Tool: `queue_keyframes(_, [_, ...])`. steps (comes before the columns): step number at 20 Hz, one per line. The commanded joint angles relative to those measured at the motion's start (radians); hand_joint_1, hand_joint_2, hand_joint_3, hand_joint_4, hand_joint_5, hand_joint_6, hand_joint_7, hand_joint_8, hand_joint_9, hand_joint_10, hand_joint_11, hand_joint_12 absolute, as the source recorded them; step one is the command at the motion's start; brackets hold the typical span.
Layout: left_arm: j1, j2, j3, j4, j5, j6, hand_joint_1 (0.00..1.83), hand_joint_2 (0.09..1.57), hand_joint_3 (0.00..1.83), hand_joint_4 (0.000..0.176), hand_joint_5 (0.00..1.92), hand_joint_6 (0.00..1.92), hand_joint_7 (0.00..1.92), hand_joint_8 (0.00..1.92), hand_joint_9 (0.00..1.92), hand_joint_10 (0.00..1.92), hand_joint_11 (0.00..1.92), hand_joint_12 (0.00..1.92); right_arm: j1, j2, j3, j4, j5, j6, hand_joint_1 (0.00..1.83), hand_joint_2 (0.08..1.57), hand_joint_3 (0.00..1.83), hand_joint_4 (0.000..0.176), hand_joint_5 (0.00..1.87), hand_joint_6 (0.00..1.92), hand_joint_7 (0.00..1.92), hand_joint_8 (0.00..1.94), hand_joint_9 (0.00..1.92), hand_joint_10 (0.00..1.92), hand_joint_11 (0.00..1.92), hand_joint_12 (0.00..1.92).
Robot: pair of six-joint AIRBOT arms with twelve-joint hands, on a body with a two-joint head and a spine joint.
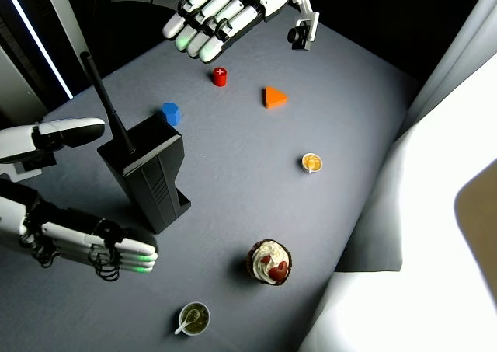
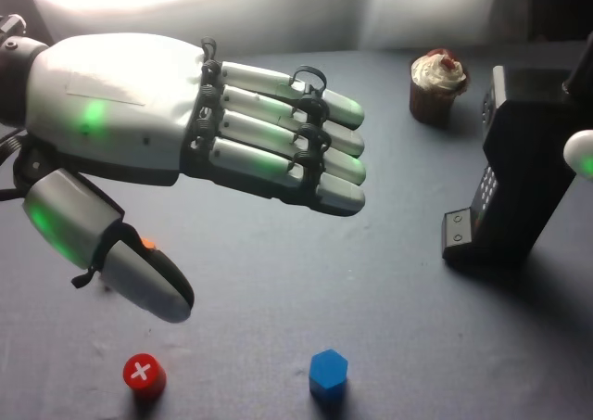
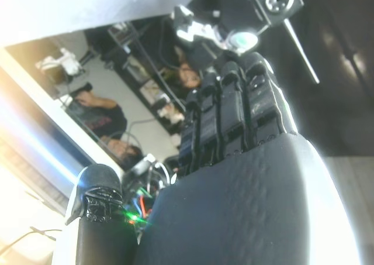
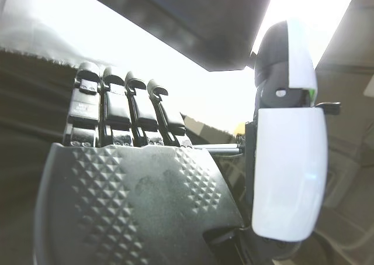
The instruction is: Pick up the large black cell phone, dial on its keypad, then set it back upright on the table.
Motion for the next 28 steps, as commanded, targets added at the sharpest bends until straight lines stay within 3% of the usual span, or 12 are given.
queue_keyframes(1, [-0.027, 0.012, 0.002, -0.102, -0.059, -0.002, 0.0, 1.17, 0.0, 0.0, 0.12, 0.0, 0.16, 0.0, 0.12, 0.0, 0.0, 0.28, 0.013, 0.003, 0.006, -0.018, 0.118, 0.006, 0.9, 0.94, 0.01, 0.0, 0.0, 0.0, 0.0, 0.0, 0.0, 0.0, 0.04, 0.02])
queue_keyframes(8, [-0.03, 0.012, 0.002, -0.104, -0.061, 0.0, 0.0, 1.17, 0.0, 0.0, 0.13, 0.0, 0.18, 0.0, 0.12, 0.0, 0.0, 0.17, 0.06, -0.031, 0.029, -0.038, 0.104, 0.001, 0.82, 0.99, 0.02, 0.0, 0.0, 0.0, 0.0, 0.0, 0.0, 0.0, 0.04, 0.04])
queue_keyframes(12, [-0.03, 0.012, 0.002, -0.102, -0.061, 0.0, 0.0, 1.17, 0.0, 0.0, 0.13, 0.0, 0.19, 0.0, 0.11, 0.0, 0.0, 0.15, 0.086, -0.048, 0.04, -0.039, 0.098, -0.007, 0.77, 1.05, 0.01, 0.0, 0.02, 0.01, 0.01, 0.0, 0.03, 0.01, 0.0, 0.34])
queue_keyframes(13, [-0.03, 0.012, 0.002, -0.101, -0.062, 0.0, 0.0, 1.17, 0.0, 0.0, 0.14, 0.0, 0.19, 0.0, 0.12, 0.0, 0.0, 0.18, 0.095, -0.053, 0.043, -0.039, 0.094, -0.01, 0.81, 1.07, 0.01, 0.0, 0.07, 0.01, 0.05, 0.01, 0.07, 0.01, 0.0, 0.43])
queue_keyframes(14, [-0.03, 0.012, 0.002, -0.1, -0.064, 0.0, 0.0, 1.17, 0.0, 0.0, 0.12, 0.0, 0.17, 0.0, 0.11, 0.0, 0.0, 0.17, 0.101, -0.057, 0.045, -0.039, 0.09, -0.013, 0.97, 1.07, 0.0, 0.0, 0.25, 0.01, 0.24, 0.01, 0.25, 0.02, 0.0, 0.81])
queue_keyframes(16, [-0.03, 0.012, 0.002, -0.092, -0.067, 0.0, 0.0, 1.17, 0.0, 0.0, 0.12, 0.0, 0.16, 0.0, 0.1, 0.0, 0.0, 0.14, 0.112, -0.063, 0.047, -0.039, 0.083, -0.017, 1.05, 1.07, 0.0, 0.0, 0.34, 0.01, 0.36, 0.01, 0.39, 0.02, 0.03, 0.95])
queue_keyframes(21, [-0.036, 0.013, 0.002, -0.085, -0.072, -0.001, 0.0, 1.17, 0.0, 0.0, 0.13, 0.0, 0.15, 0.0, 0.1, 0.0, 0.0, 0.16, 0.119, -0.071, 0.052, -0.045, 0.066, -0.018, 1.16, 1.11, 0.0, 0.0, 0.44, 0.01, 0.47, 0.01, 0.53, 0.02, 0.13, 0.99])
queue_keyframes(22, [-0.039, 0.013, 0.002, -0.085, -0.073, -0.002, 0.0, 1.17, 0.0, 0.0, 0.13, 0.0, 0.15, 0.0, 0.1, 0.0, 0.0, 0.17, 0.119, -0.072, 0.053, -0.045, 0.065, -0.018, 1.2, 1.13, 0.0, 0.0, 0.58, 0.02, 0.61, 0.02, 0.68, 0.05, 0.31, 0.96])
queue_keyframes(23, [-0.043, 0.014, 0.002, -0.084, -0.074, -0.004, 0.0, 1.17, 0.0, 0.0, 0.13, 0.0, 0.15, 0.0, 0.1, 0.0, 0.0, 0.16, 0.119, -0.072, 0.052, -0.045, 0.065, -0.018, 1.51, 1.13, 0.0, 0.0, 0.76, 0.02, 0.84, 0.02, 0.76, 1.06, 0.5, 1.05])
queue_keyframes(24, [-0.047, 0.014, 0.002, -0.081, -0.074, -0.004, 0.0, 1.17, 0.0, 0.0, 0.14, 0.0, 0.16, 0.0, 0.1, 0.0, 0.0, 0.18, 0.119, -0.072, 0.052, -0.045, 0.065, -0.018, 1.48, 1.16, 0.02, 0.0, 0.66, 1.0, 0.87, 0.78, 0.86, 1.18, 0.69, 1.63])
queue_keyframes(25, [-0.049, 0.014, 0.002, -0.078, -0.073, -0.004, 0.0, 1.18, 0.0, 0.0, 0.14, 0.01, 0.16, 0.0, 0.11, 0.0, 0.0, 0.18, 0.119, -0.071, 0.052, -0.045, 0.065, -0.018, 1.39, 1.16, 0.0, 0.0, 0.78, 1.04, 0.93, 0.95, 0.86, 1.36, 0.76, 1.49])
queue_keyframes(28, [-0.049, 0.014, 0.002, -0.074, -0.075, -0.006, 0.0, 1.18, 0.0, 0.0, 0.15, 0.0, 0.16, 0.0, 0.12, 0.0, 0.0, 0.2, 0.118, -0.066, 0.052, -0.045, 0.066, -0.018, 1.38, 1.13, 0.0, 0.0, 0.88, 0.94, 0.98, 0.97, 0.91, 1.33, 0.89, 1.32])
